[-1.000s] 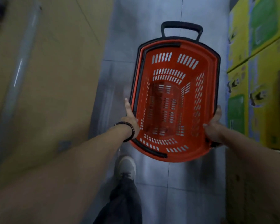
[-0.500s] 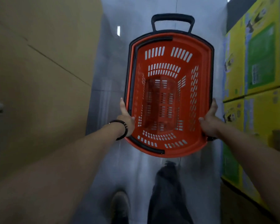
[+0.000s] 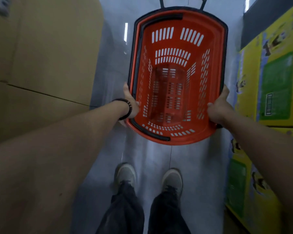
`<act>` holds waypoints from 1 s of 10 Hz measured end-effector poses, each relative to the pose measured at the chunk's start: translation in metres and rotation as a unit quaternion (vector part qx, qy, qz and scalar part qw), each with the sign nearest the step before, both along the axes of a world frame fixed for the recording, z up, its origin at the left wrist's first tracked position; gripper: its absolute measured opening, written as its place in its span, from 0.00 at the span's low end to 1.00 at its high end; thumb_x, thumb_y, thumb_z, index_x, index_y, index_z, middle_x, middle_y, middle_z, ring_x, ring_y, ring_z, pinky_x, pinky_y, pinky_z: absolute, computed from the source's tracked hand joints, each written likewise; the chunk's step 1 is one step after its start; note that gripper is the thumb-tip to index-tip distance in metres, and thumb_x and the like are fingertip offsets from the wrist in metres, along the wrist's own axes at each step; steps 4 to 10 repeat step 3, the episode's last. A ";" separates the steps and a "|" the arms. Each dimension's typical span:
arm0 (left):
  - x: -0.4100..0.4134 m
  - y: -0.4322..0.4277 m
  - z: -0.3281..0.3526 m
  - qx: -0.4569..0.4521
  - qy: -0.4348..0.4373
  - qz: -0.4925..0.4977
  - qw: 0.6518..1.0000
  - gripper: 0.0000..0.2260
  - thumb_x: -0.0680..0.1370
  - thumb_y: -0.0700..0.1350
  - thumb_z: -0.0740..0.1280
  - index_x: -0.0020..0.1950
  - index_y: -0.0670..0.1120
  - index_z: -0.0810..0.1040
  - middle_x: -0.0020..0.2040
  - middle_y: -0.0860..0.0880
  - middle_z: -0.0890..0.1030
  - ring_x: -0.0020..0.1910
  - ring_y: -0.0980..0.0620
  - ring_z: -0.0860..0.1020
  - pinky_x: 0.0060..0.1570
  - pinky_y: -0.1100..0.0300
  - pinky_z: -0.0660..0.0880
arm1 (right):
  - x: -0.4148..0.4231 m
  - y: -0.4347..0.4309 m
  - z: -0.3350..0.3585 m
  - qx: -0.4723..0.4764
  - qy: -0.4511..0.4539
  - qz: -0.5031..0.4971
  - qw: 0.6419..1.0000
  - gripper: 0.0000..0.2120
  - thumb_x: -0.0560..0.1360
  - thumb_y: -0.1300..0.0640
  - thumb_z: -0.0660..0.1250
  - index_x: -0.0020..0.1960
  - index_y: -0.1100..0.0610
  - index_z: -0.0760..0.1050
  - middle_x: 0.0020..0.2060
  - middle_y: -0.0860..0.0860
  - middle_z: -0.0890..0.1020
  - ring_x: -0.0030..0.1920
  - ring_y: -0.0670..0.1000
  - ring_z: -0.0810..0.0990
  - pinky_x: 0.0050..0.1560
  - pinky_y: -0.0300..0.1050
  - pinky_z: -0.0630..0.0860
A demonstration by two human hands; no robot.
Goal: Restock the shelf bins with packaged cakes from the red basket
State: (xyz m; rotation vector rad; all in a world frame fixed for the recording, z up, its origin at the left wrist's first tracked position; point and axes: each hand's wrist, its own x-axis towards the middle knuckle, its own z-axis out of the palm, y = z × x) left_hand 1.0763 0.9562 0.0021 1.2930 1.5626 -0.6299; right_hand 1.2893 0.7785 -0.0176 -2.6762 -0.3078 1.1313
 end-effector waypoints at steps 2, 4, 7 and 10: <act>-0.016 0.009 -0.008 0.074 -0.059 0.002 0.996 0.38 0.85 0.49 0.62 0.82 0.60 0.34 0.74 0.44 0.69 0.67 0.38 0.75 0.65 0.35 0.74 | 0.002 0.004 0.017 -0.061 -0.026 0.028 0.997 0.41 0.86 0.51 0.62 0.85 0.51 0.36 0.76 0.67 0.68 0.71 0.70 0.73 0.64 0.60 0.74; -0.023 0.014 0.011 0.138 -0.032 -0.062 0.988 0.43 0.83 0.53 0.66 0.83 0.56 0.35 0.81 0.39 0.58 0.76 0.36 0.66 0.73 0.37 0.66 | -0.003 -0.001 0.038 0.057 -0.126 0.066 0.988 0.29 0.84 0.51 0.64 0.79 0.62 0.60 0.69 0.68 0.72 0.68 0.69 0.74 0.66 0.60 0.73; -0.023 0.014 0.011 0.138 -0.032 -0.062 0.988 0.43 0.83 0.53 0.66 0.83 0.56 0.35 0.81 0.39 0.58 0.76 0.36 0.66 0.73 0.37 0.66 | -0.003 -0.001 0.038 0.057 -0.126 0.066 0.988 0.29 0.84 0.51 0.64 0.79 0.62 0.60 0.69 0.68 0.72 0.68 0.69 0.74 0.66 0.60 0.73; -0.023 0.014 0.011 0.138 -0.032 -0.062 0.988 0.43 0.83 0.53 0.66 0.83 0.56 0.35 0.81 0.39 0.58 0.76 0.36 0.66 0.73 0.37 0.66 | -0.003 -0.001 0.038 0.057 -0.126 0.066 0.988 0.29 0.84 0.51 0.64 0.79 0.62 0.60 0.69 0.68 0.72 0.68 0.69 0.74 0.66 0.60 0.73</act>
